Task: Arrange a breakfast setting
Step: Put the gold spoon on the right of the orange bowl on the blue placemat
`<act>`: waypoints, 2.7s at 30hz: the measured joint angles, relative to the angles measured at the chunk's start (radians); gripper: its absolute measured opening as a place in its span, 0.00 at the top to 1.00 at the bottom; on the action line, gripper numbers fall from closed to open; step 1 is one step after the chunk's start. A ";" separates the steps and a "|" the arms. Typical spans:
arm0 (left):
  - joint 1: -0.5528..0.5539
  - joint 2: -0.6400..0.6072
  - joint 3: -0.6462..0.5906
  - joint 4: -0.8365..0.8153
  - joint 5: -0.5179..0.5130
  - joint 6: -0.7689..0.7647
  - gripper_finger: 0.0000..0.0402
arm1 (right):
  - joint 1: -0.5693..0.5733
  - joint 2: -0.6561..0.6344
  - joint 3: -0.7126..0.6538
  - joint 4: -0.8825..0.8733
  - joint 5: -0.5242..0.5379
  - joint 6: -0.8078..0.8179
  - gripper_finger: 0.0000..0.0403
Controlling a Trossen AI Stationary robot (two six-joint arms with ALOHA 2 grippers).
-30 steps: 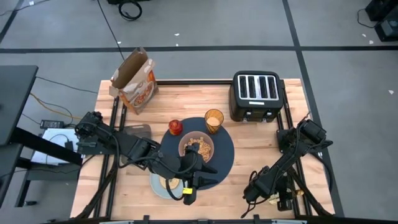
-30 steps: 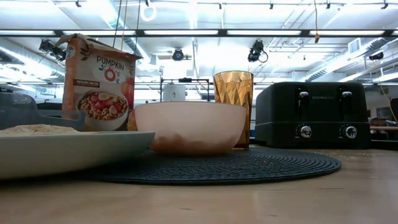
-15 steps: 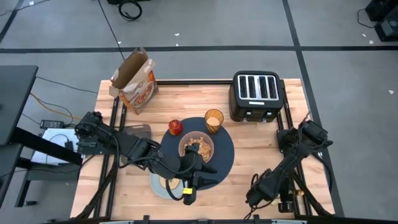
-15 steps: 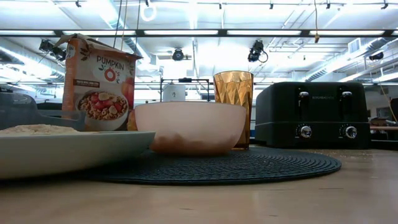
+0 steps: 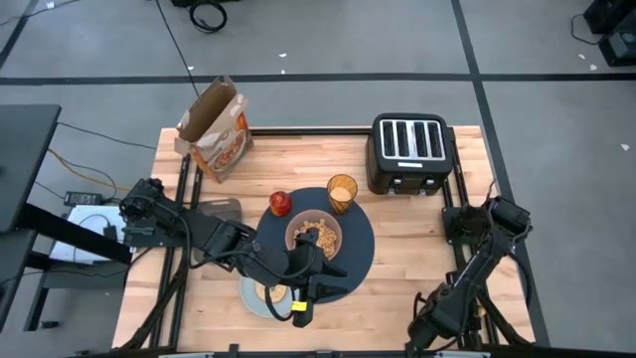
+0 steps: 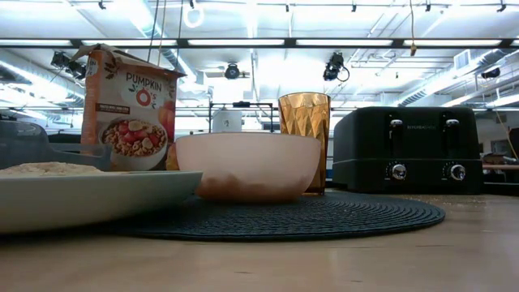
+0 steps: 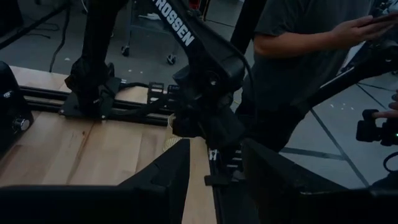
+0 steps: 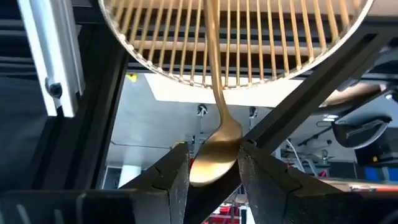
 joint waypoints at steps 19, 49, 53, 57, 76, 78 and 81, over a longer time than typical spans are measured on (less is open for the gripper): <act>0.001 -0.001 0.000 0.000 0.000 0.000 0.62 | 0.035 0.000 0.001 0.000 0.087 0.116 0.82; 0.000 -0.001 0.000 -0.029 0.000 0.079 0.62 | -0.121 -0.135 0.002 -0.001 -0.079 0.122 0.96; 0.000 -0.001 0.000 -0.064 0.000 0.080 0.62 | -0.135 -0.179 0.002 0.000 -0.155 0.139 0.96; -0.006 -0.001 0.000 -0.075 0.000 0.116 0.62 | -0.138 -0.232 0.002 -0.001 -0.226 0.162 0.96; -0.014 -0.009 -0.358 0.407 0.144 -0.137 0.56 | -0.205 -0.480 0.002 0.000 0.169 0.316 0.96; -0.002 0.001 -0.419 0.488 0.148 -0.195 0.50 | -0.227 -0.468 0.002 -0.001 0.220 0.267 0.96; 0.021 0.018 -0.463 0.547 0.144 -0.251 0.38 | -0.264 -0.433 0.002 0.001 0.270 0.169 0.96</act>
